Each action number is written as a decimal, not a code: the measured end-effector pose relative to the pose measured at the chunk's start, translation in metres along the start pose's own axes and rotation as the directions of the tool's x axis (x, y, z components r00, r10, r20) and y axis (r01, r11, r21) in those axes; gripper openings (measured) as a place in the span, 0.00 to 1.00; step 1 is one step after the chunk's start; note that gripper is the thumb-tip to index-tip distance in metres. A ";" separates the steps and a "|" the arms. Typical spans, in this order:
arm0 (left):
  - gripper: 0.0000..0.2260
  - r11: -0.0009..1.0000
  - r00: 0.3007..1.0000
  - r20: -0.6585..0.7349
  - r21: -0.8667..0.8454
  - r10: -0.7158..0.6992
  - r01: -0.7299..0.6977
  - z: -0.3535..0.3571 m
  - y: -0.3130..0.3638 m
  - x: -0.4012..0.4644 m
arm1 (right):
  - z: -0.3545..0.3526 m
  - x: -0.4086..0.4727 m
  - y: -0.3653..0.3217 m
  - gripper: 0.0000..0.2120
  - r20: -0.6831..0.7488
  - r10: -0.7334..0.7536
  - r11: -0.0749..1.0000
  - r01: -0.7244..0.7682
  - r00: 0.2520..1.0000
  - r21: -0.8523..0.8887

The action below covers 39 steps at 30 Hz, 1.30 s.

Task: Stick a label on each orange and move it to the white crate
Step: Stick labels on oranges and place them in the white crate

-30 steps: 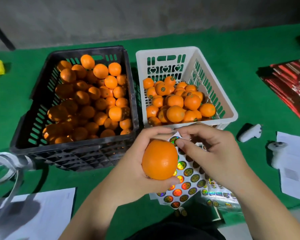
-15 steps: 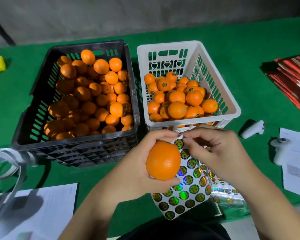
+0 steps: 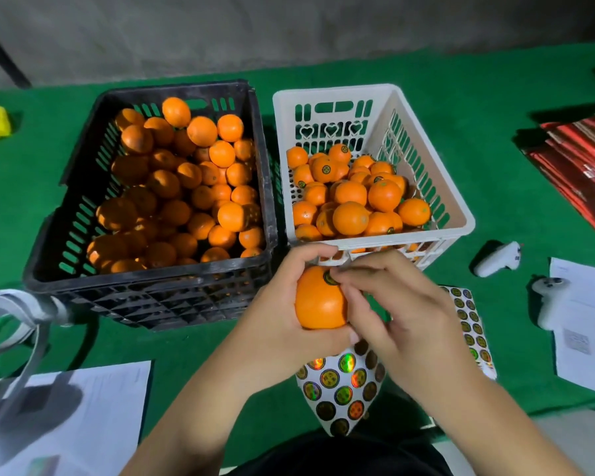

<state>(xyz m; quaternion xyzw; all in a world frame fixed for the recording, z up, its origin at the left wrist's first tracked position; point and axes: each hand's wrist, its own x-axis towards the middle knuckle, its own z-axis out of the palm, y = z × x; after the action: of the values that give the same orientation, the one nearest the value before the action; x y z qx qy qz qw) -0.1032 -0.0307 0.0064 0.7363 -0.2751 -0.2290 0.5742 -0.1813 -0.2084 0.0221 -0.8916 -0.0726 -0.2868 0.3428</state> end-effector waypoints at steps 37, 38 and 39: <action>0.17 0.855 0.984 0.059 -0.488 -0.168 0.176 -0.025 -0.037 0.016 | 0.004 0.084 0.157 0.36 0.147 0.392 0.861 -0.306 0.908 -0.407; 0.16 0.865 0.986 0.049 -0.475 -0.158 0.163 -0.025 -0.037 0.017 | 0.007 0.084 0.162 0.37 0.237 0.487 0.818 -0.343 0.841 -0.462; 0.16 0.876 0.989 0.044 -0.460 -0.143 0.147 -0.025 -0.037 0.017 | 0.009 0.082 0.163 0.38 0.285 0.556 0.784 -0.379 0.781 -0.492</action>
<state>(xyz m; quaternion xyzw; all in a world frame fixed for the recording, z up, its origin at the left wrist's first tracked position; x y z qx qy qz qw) -0.0686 -0.0172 -0.0238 0.5962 -0.1591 -0.3333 0.7128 -0.0561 -0.3308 -0.0306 -0.9714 0.1464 -0.0025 0.1869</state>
